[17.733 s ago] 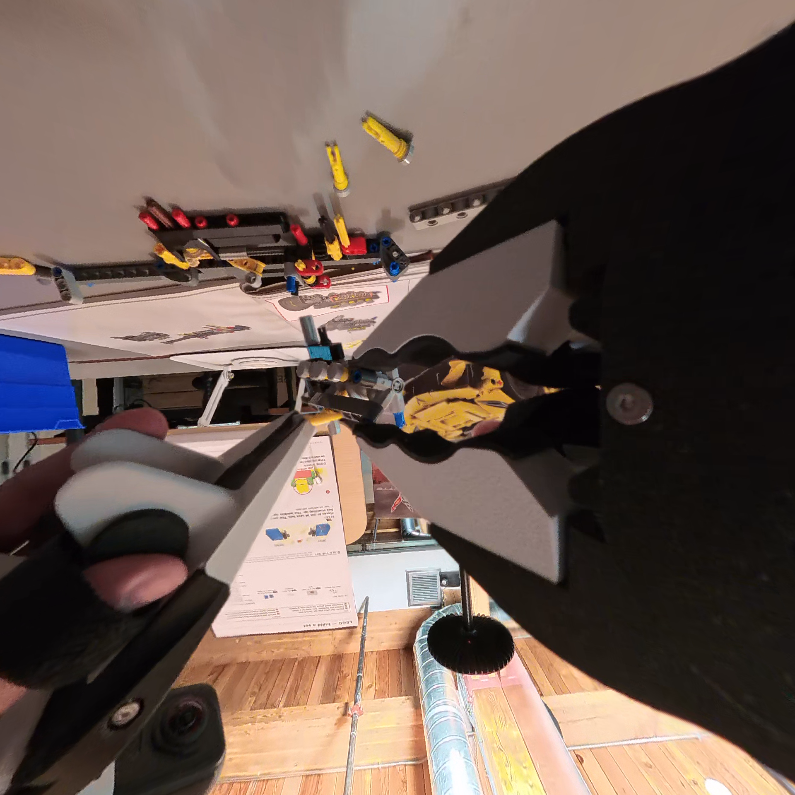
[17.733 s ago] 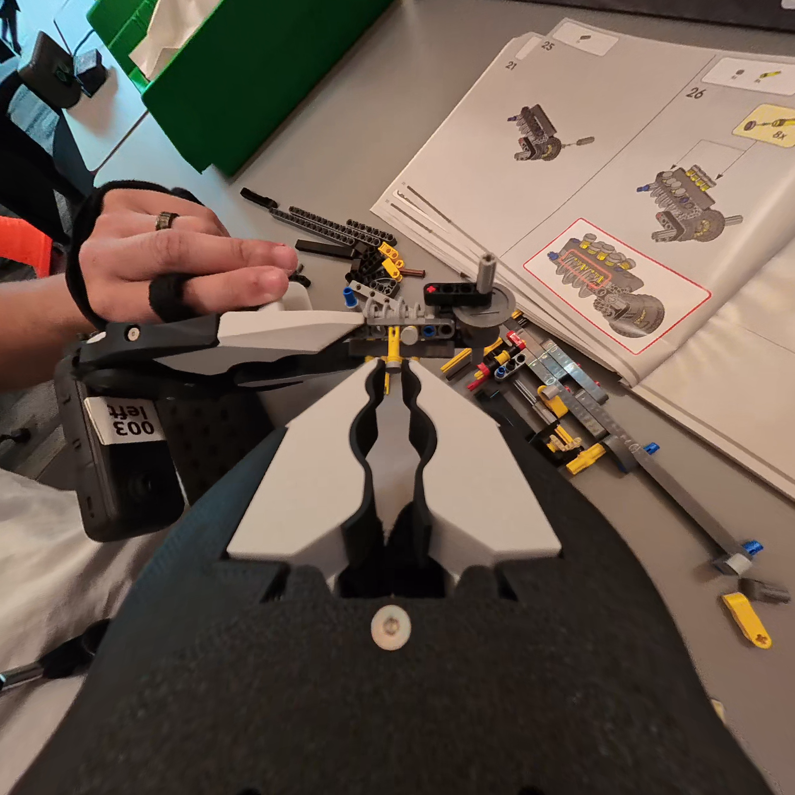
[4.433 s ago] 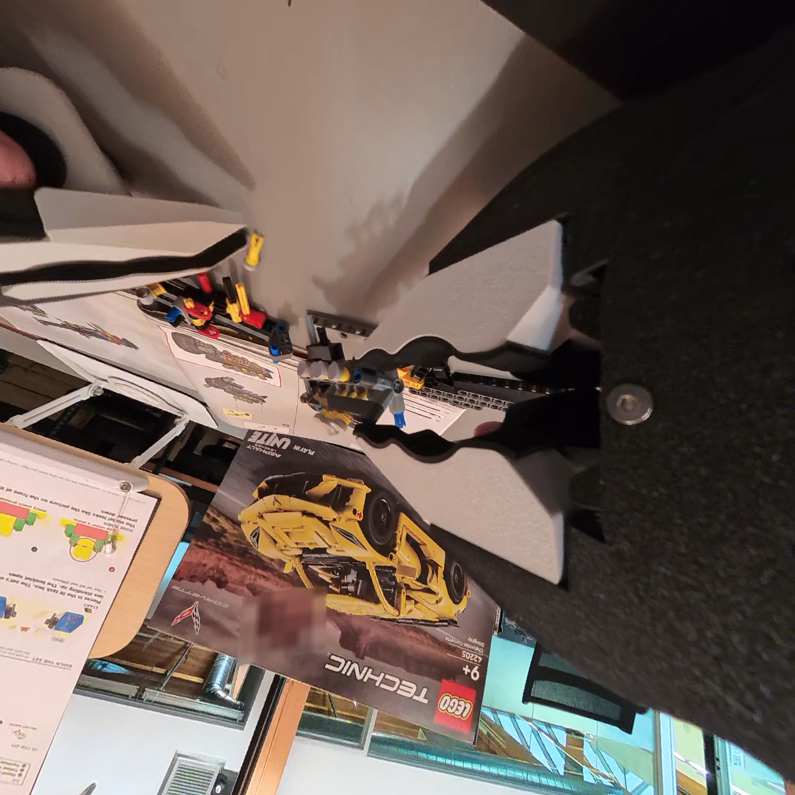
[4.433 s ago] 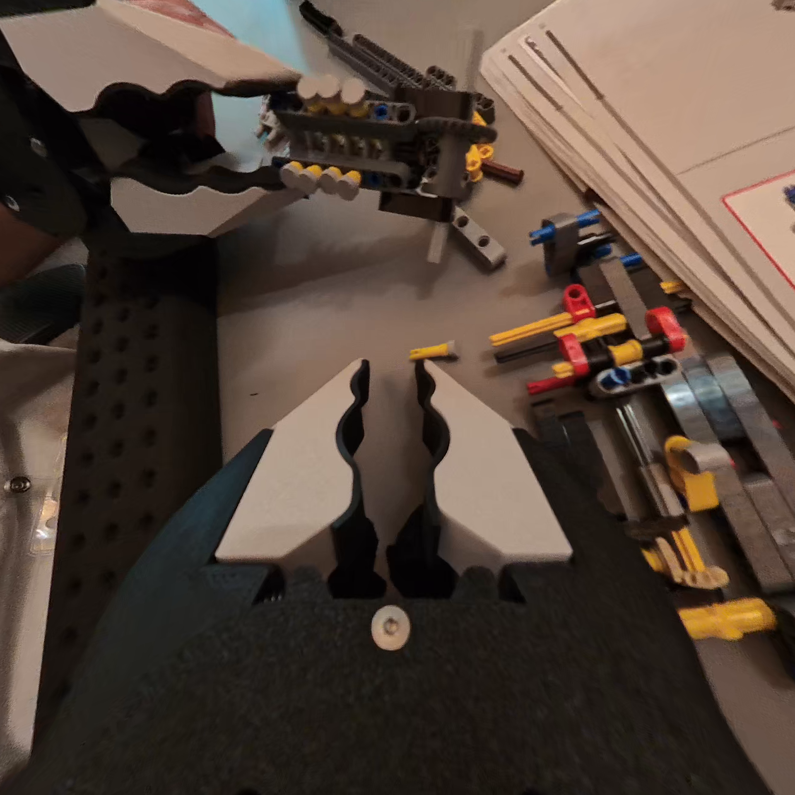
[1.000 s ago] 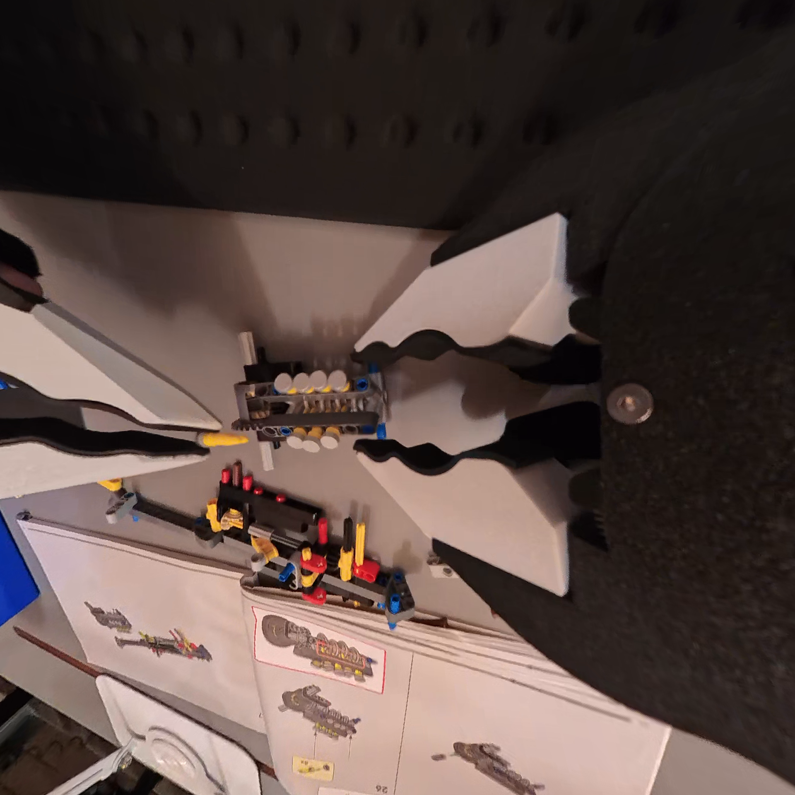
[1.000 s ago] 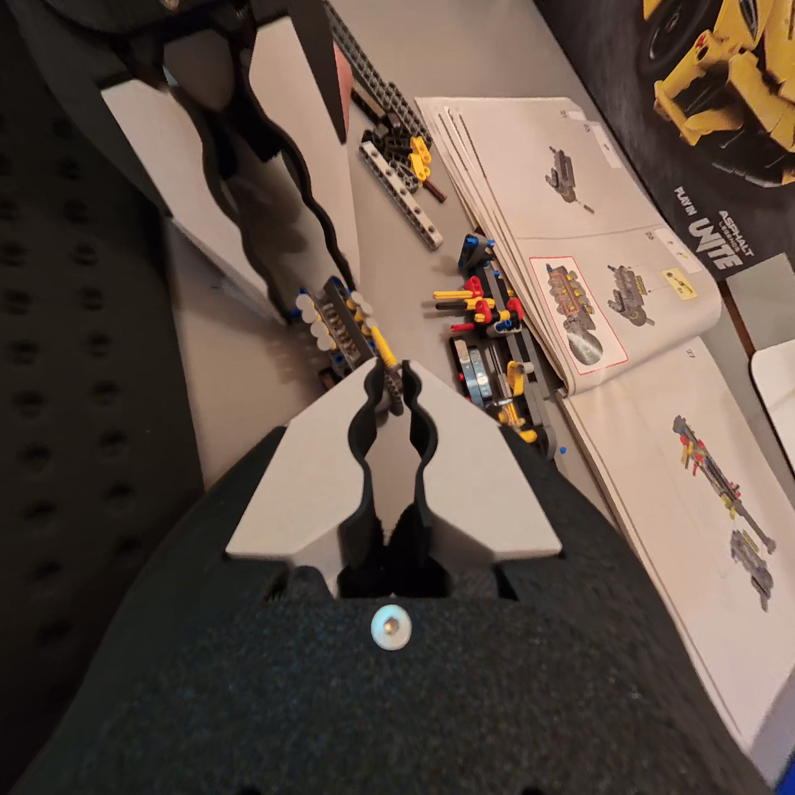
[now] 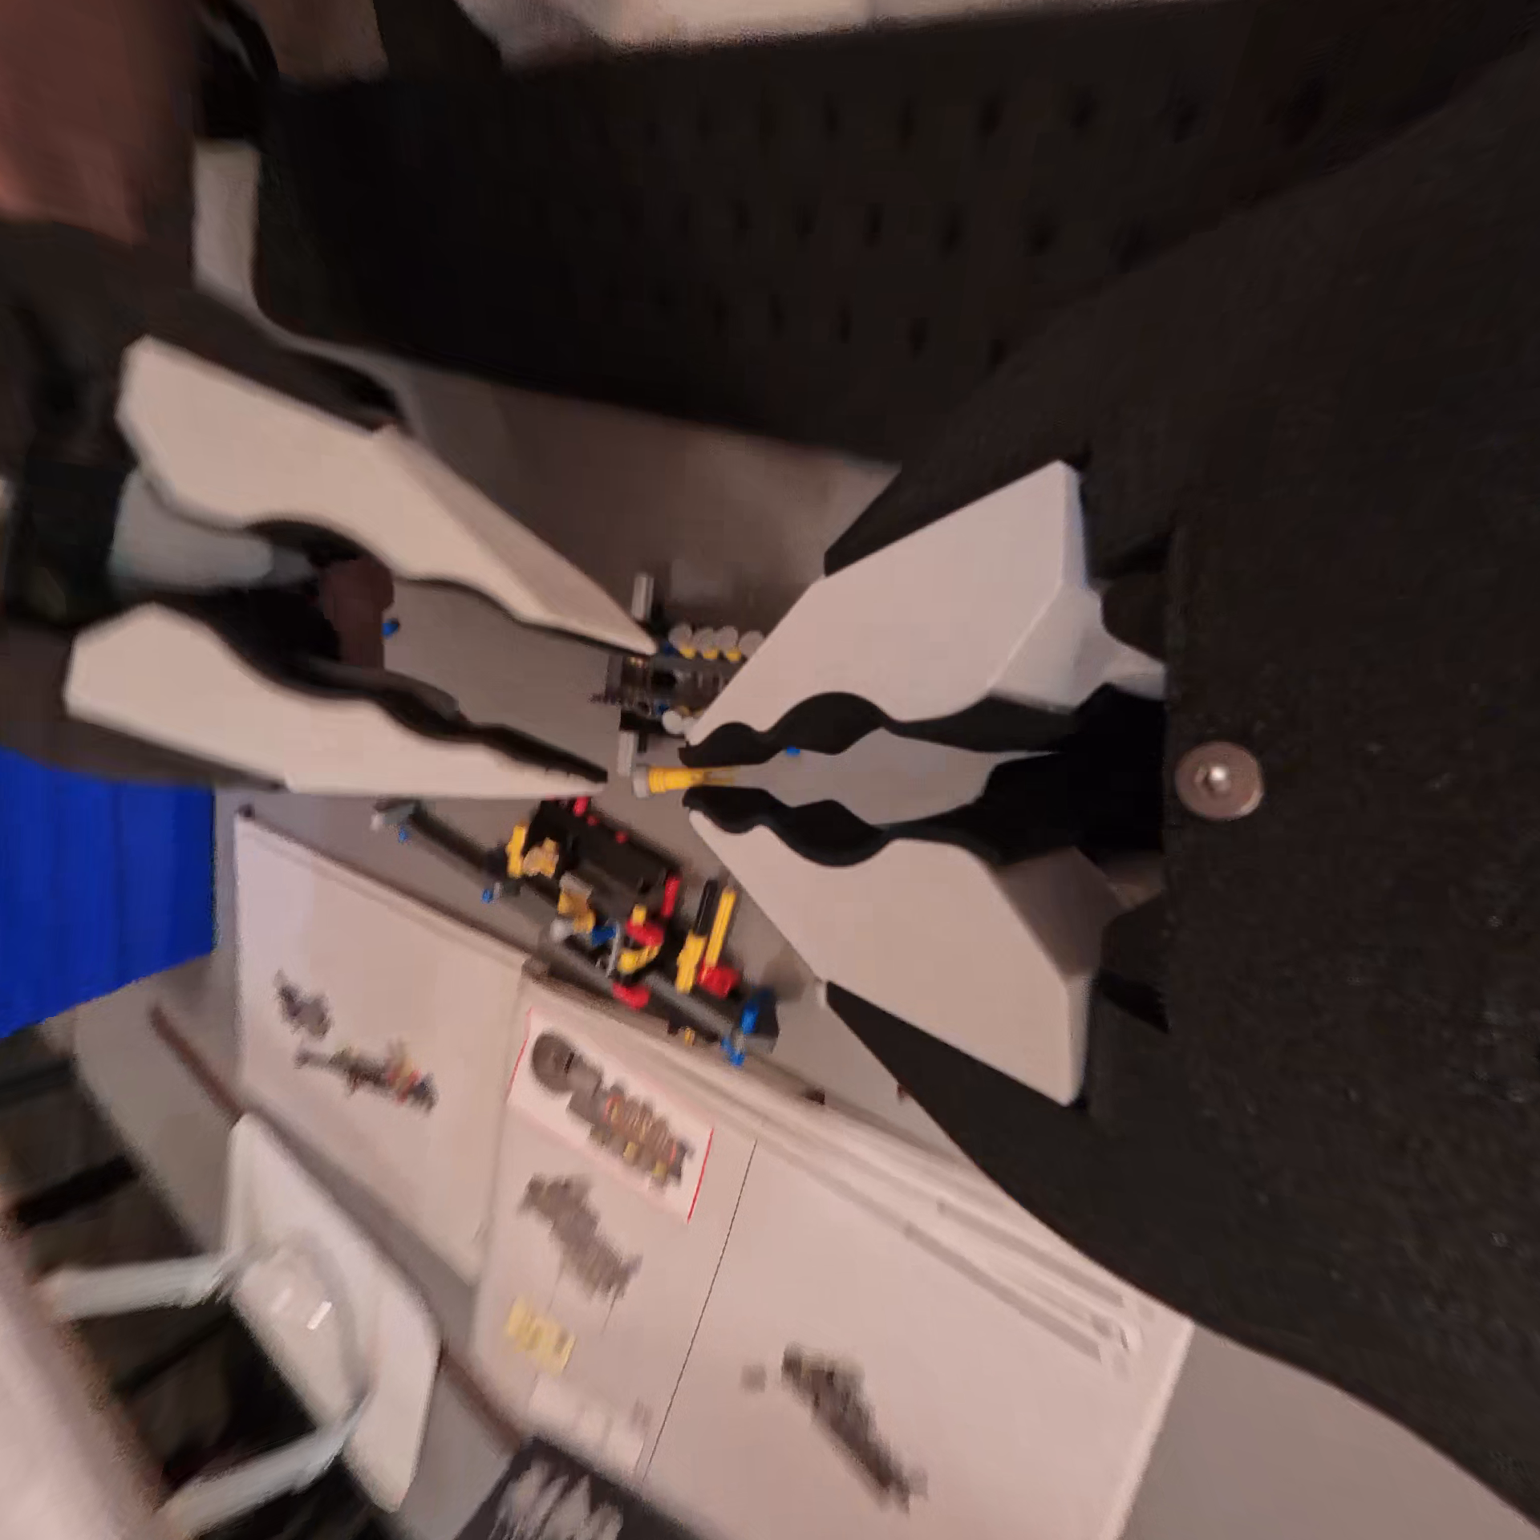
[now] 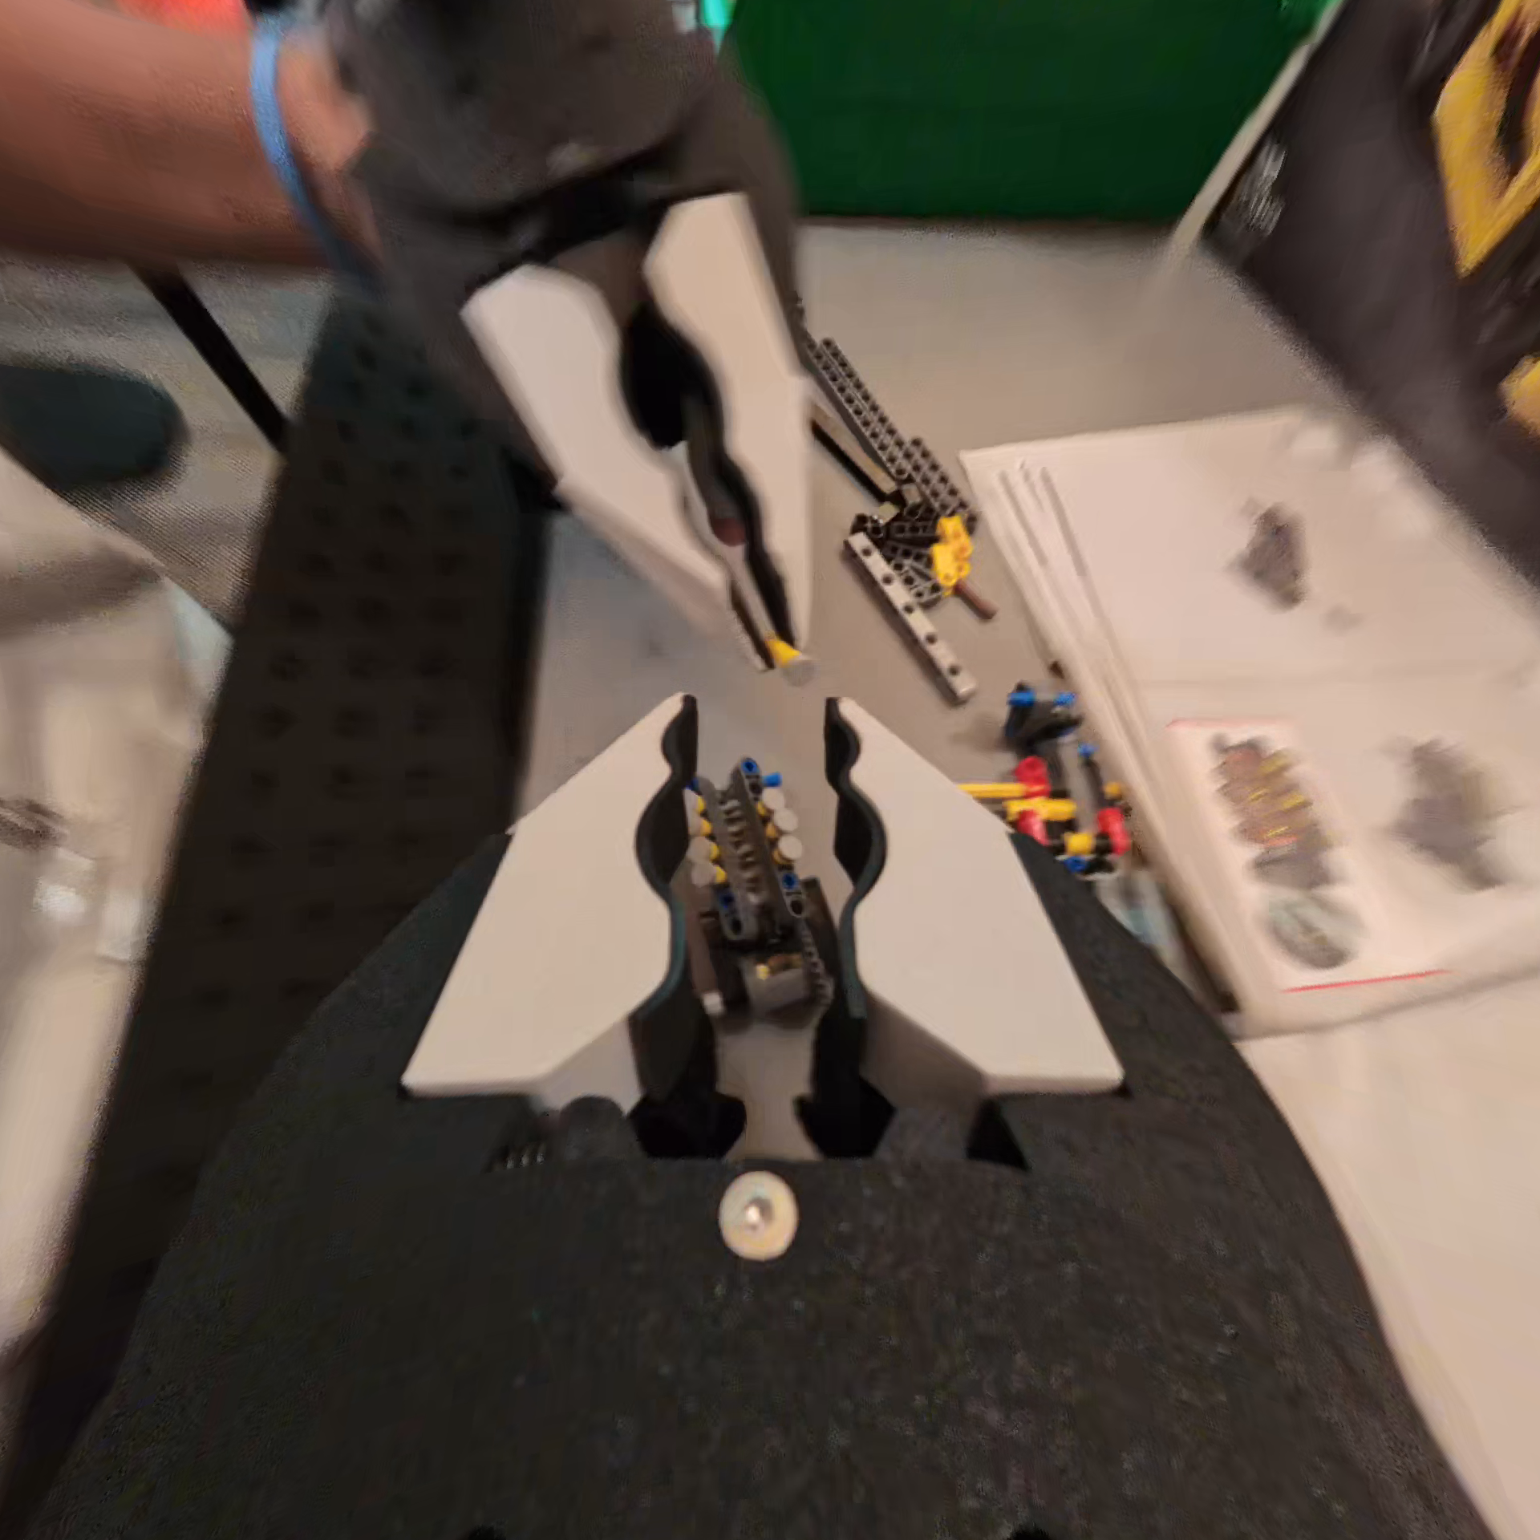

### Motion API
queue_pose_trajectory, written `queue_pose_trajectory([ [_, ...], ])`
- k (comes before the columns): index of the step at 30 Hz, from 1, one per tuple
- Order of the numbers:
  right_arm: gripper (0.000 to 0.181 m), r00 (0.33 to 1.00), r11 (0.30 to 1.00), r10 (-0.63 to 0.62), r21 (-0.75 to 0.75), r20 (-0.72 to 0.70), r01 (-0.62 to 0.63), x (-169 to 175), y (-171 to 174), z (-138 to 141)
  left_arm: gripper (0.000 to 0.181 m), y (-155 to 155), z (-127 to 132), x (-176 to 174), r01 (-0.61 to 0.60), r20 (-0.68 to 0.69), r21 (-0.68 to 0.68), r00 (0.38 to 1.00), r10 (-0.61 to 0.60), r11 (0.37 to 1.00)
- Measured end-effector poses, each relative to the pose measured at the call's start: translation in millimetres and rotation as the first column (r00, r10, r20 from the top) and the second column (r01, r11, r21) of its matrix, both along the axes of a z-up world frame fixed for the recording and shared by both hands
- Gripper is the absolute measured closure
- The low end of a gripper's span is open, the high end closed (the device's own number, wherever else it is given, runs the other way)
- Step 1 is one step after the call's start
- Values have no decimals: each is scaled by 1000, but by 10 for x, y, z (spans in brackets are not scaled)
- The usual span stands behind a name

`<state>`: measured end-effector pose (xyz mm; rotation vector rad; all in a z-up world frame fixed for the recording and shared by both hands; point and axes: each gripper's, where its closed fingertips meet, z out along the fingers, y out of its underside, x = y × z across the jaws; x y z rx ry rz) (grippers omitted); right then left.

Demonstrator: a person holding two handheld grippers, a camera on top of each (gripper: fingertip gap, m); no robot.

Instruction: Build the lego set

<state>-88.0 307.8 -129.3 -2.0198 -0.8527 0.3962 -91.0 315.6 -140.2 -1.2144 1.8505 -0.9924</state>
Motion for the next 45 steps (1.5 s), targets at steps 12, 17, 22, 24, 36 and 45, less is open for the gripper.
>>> queue_pose_trajectory([
  [12, 163, 909, 948, -36, -302, -415, -100, -127, 104, 106, 178, 86, 176, -1, -157, 208, 296, 973, 97, 942],
  [17, 167, 877, 947, -68, -308, -476, -94, -138, 137, 165, 178, 100, 166, 0, -190, 232, 376, 967, 106, 907],
  [22, 174, 871, 943, -88, -322, -483, -83, -129, 154, 185, 178, 87, 182, 9, -206, 250, 386, 962, 113, 899],
  [24, 174, 875, 940, -94, -333, -474, -79, -122, 153, 182, 178, 95, 191, 7, -219, 258, 394, 959, 121, 893],
  [36, 174, 970, 888, 10, -443, -244, -120, -37, 82, -70, 174, -27, -101, -44, -158, 95, 269, 986, 137, 950],
  [45, 174, 877, 704, 465, -650, 119, -285, 89, 95, -324, 144, -177, -484, -43, 82, -118, 64, 990, -74, 995],
])
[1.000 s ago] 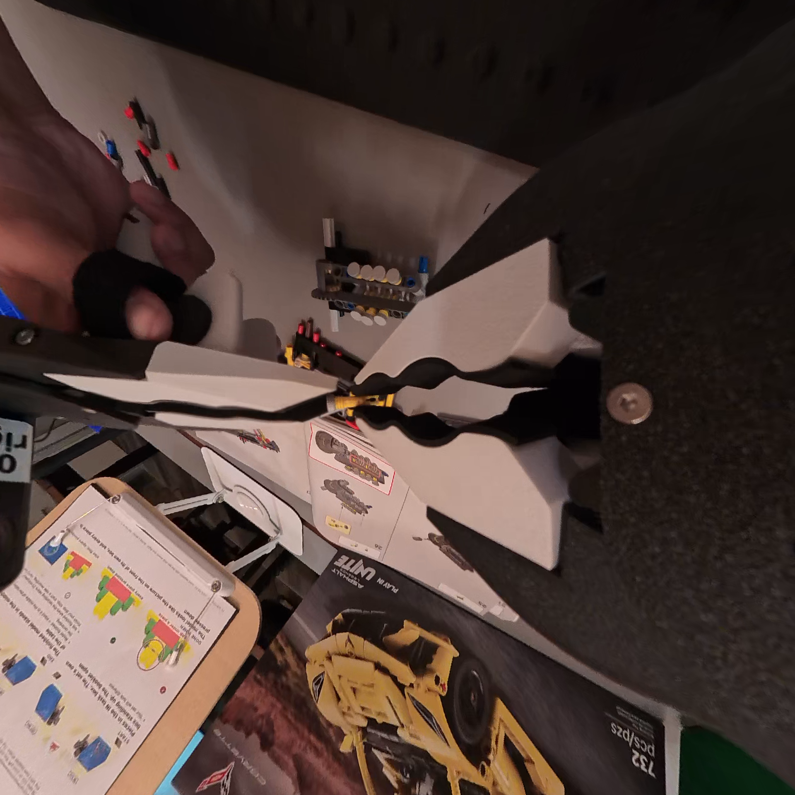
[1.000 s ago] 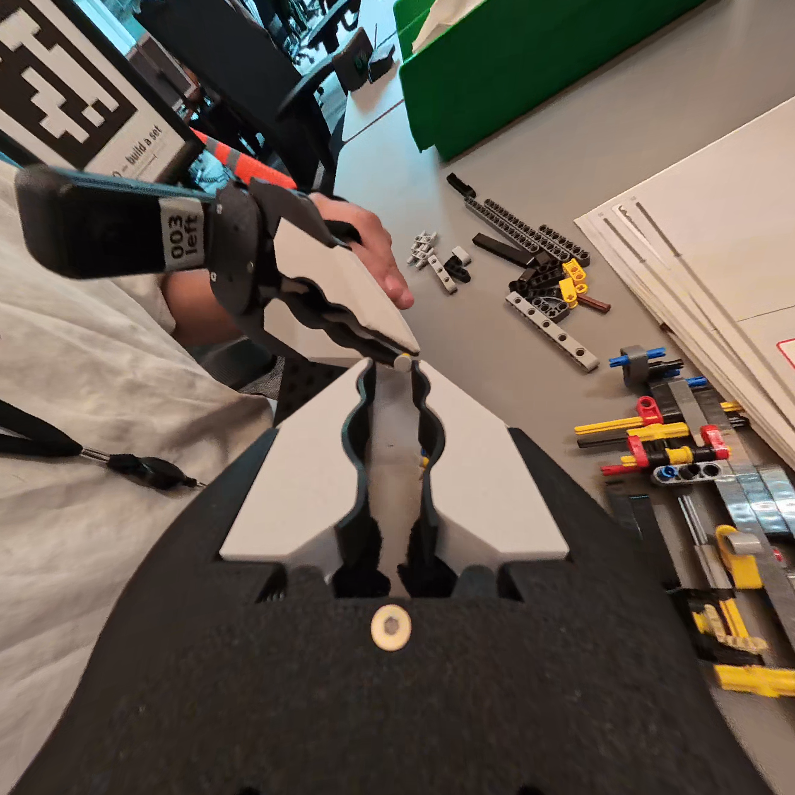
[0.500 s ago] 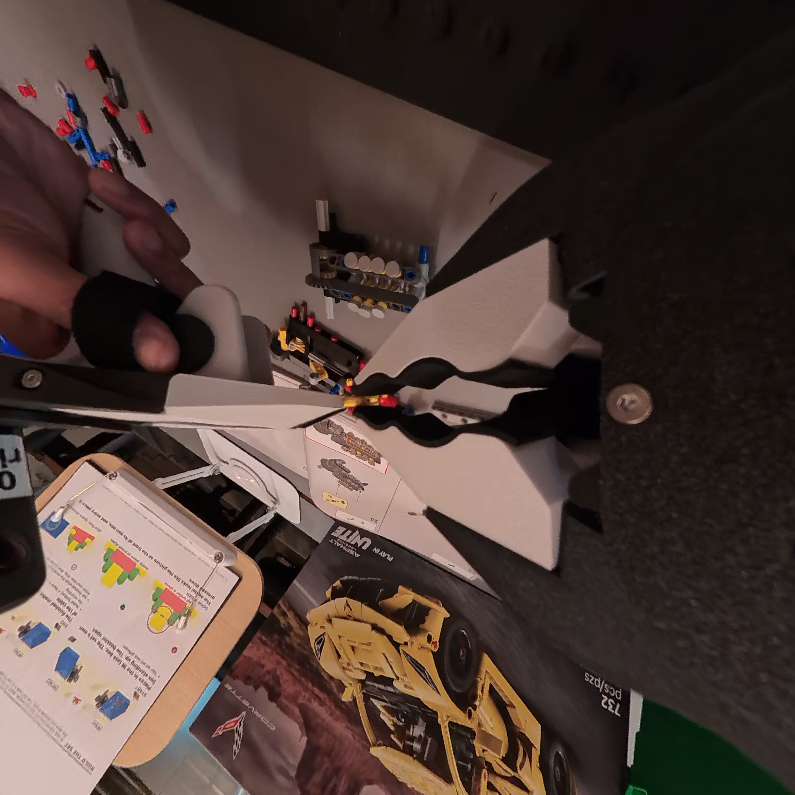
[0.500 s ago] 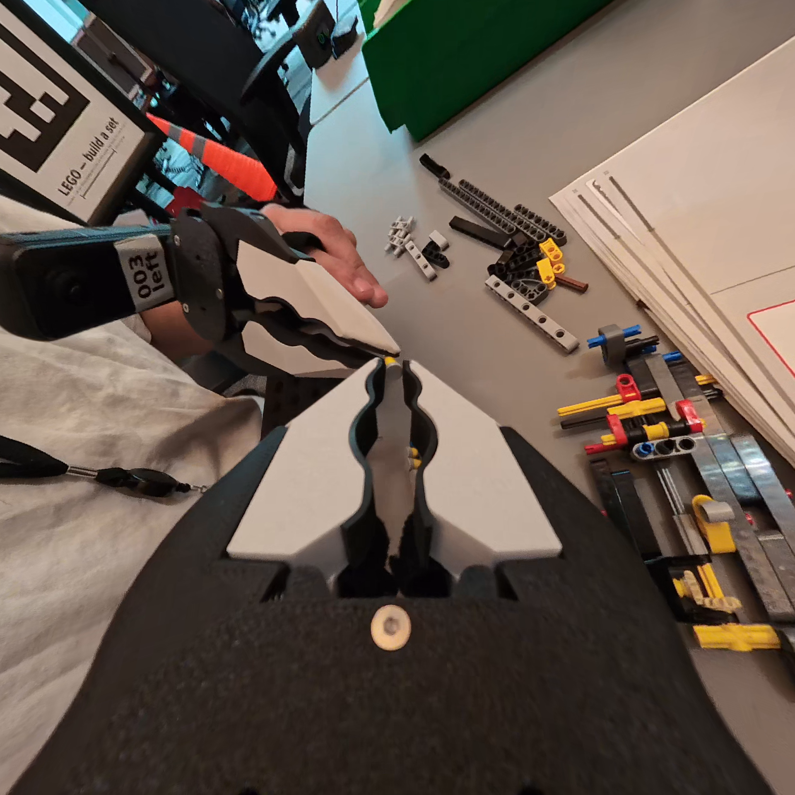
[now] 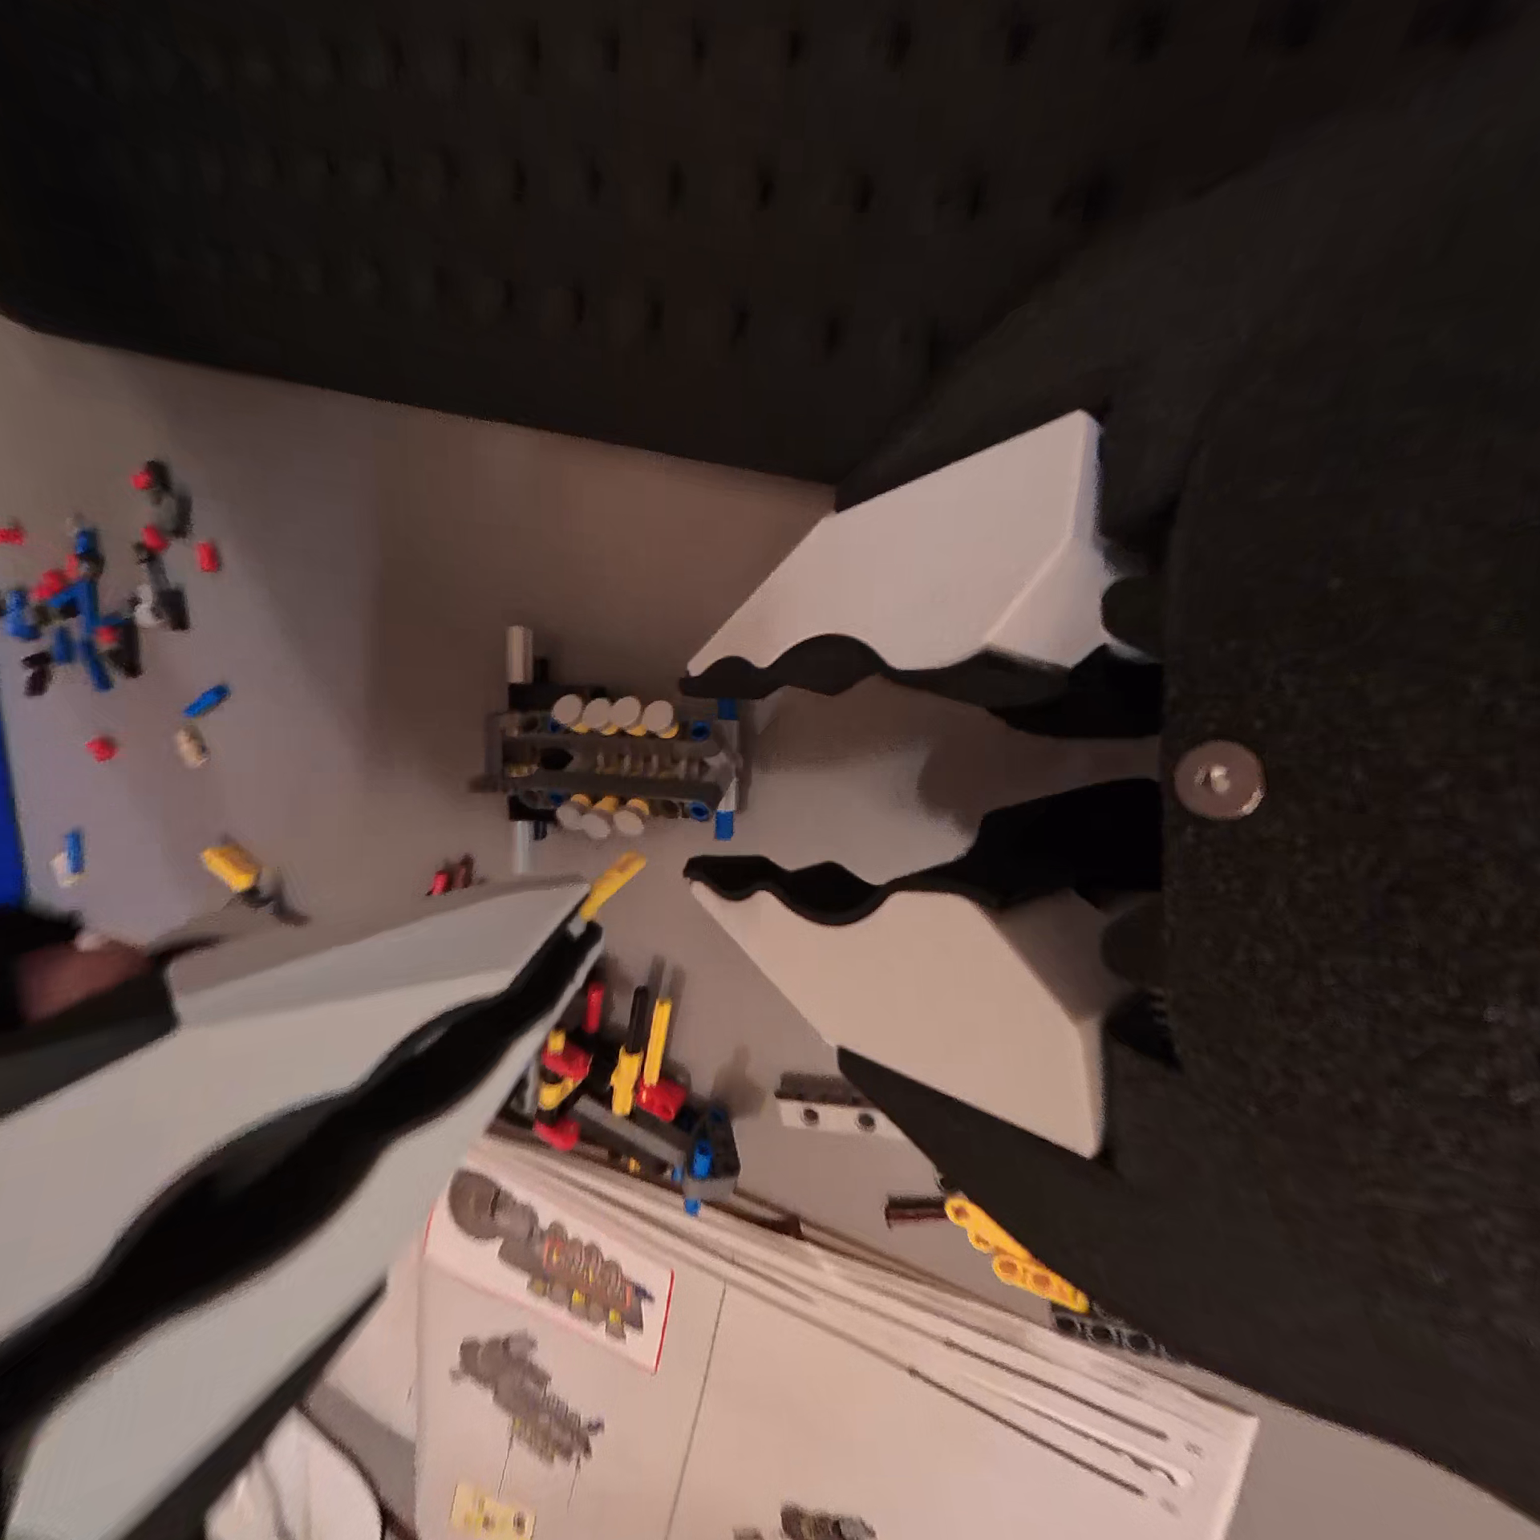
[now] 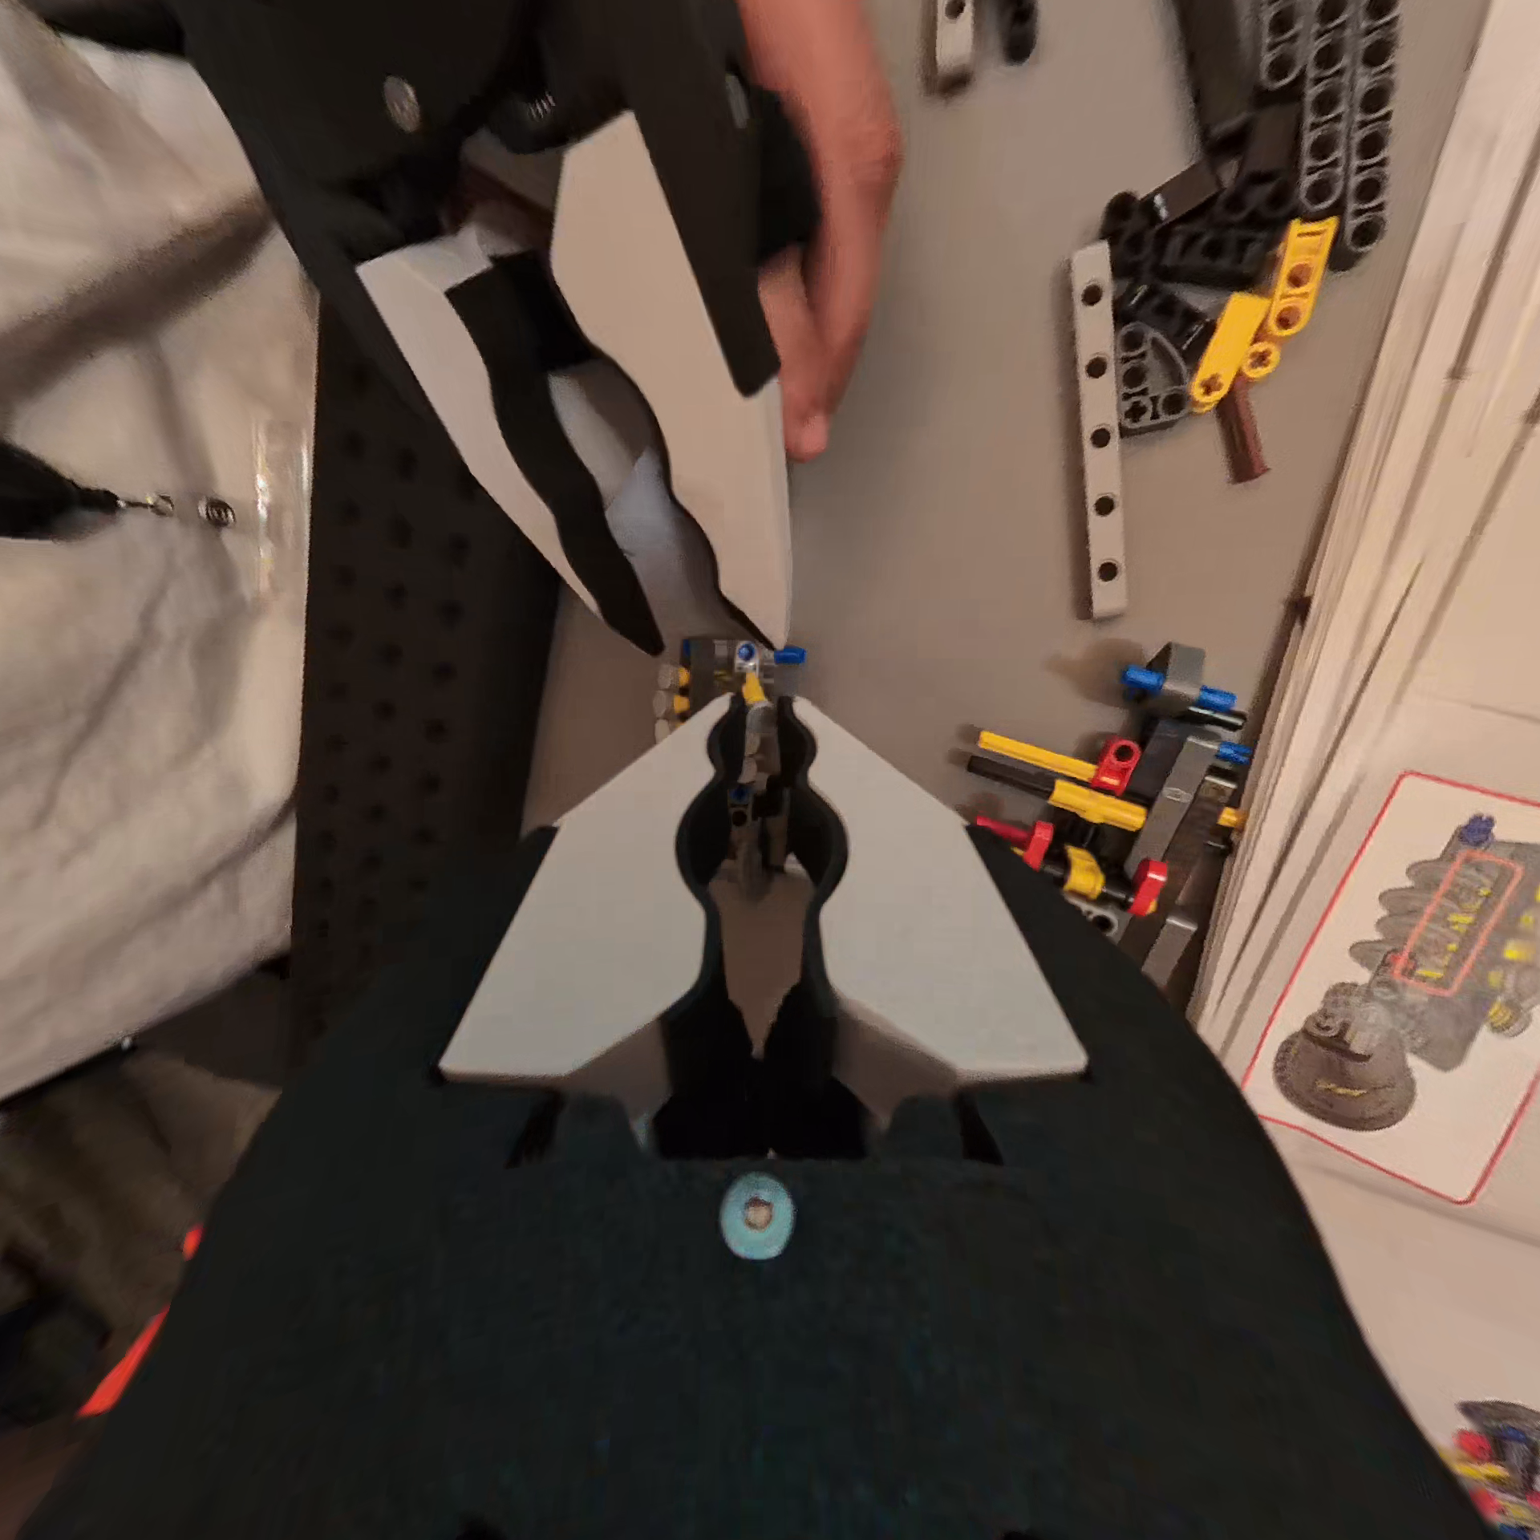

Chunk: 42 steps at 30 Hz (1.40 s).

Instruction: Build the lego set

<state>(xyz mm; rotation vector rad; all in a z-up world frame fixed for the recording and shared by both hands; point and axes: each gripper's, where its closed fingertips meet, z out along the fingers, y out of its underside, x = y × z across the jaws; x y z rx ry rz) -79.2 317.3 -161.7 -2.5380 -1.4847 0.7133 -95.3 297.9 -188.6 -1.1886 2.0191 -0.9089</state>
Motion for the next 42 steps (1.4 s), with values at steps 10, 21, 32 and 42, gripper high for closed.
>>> queue_pose_trajectory([
  [10, 174, 991, 984, 120, -140, 54, -111, -3, -41, -124, 156, -15, -65, 68, 56, -14, 0, 998, -56, 998],
  [21, 174, 980, 975, 160, -172, 116, -139, 37, -65, -187, 156, -1, -66, 82, 55, -12, 0, 998, -55, 998],
  [32, 174, 955, 965, 233, -168, 181, -204, -10, -70, -194, 156, -20, -110, 84, 65, -23, 41, 998, -64, 997],
  [42, 174, 935, 954, 261, -211, 241, -212, 28, -116, -136, 156, -37, 8, 100, 72, 60, 53, 995, -75, 996],
])
